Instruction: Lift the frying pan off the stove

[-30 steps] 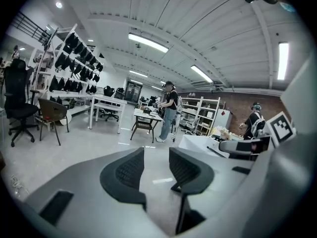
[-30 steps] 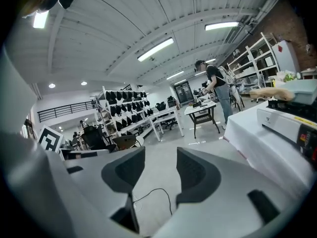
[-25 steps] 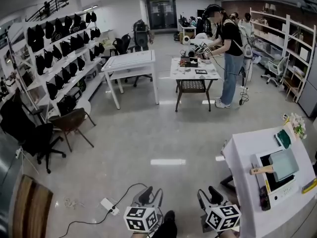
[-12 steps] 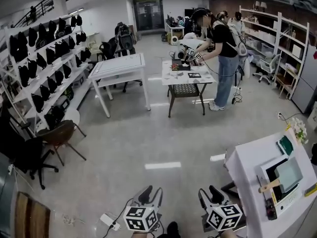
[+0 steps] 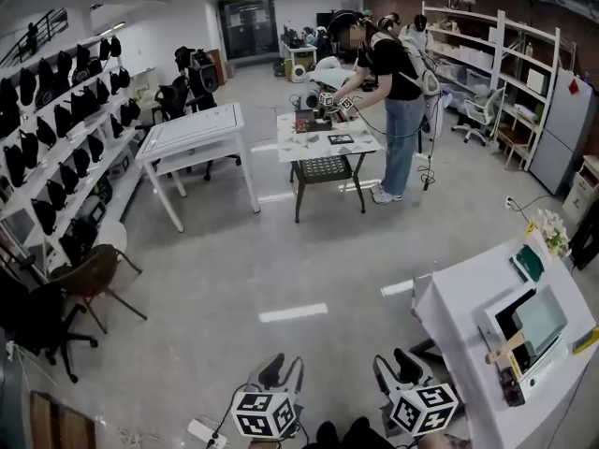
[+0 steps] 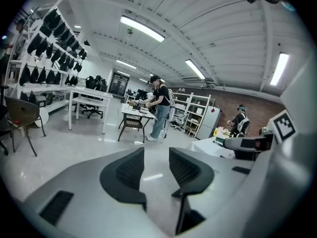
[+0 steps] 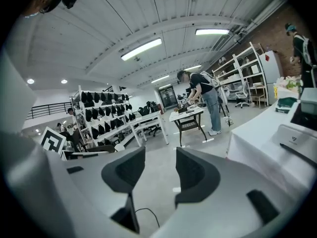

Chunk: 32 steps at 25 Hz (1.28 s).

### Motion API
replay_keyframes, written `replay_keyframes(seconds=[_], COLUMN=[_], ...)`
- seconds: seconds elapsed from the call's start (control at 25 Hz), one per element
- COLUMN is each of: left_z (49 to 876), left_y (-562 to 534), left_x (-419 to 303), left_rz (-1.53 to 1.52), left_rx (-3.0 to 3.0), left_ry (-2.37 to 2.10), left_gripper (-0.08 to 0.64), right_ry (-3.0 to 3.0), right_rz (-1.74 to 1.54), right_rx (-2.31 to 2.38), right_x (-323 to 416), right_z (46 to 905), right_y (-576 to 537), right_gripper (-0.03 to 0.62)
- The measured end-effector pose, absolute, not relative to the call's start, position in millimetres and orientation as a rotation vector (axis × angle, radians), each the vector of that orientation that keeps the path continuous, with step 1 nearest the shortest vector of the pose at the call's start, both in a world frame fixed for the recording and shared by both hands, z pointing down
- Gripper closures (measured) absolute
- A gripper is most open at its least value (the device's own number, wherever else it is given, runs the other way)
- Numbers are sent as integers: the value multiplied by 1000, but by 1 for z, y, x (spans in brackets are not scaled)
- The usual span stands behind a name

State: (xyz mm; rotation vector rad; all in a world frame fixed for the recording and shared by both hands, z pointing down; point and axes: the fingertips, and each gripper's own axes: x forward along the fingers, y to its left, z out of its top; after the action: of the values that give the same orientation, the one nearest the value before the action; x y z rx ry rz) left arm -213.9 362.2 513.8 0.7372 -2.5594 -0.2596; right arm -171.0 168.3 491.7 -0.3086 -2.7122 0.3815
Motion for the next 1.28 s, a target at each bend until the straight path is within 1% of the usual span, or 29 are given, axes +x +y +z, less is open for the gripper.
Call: replay_keyframes(seconds=[0.64,0.88,1.28], left_z=[506,512,518], left_y=[239,201,114], left_x=[-242,-246,-242], left_rz=[-160,-129,-43], left_rx=[1067,1160,1367], left_ry=[-2435,-2375,-2253], left_gripper=[428,428,428], right_ry=[-2841,-2878,-2888], right_rz=[391,420,482], right_rx=[-58,73,414], right_x=[-169,-148,-95], right_z=[432,418,420], right_y=[68,33,-52], right_gripper=[408,408,409])
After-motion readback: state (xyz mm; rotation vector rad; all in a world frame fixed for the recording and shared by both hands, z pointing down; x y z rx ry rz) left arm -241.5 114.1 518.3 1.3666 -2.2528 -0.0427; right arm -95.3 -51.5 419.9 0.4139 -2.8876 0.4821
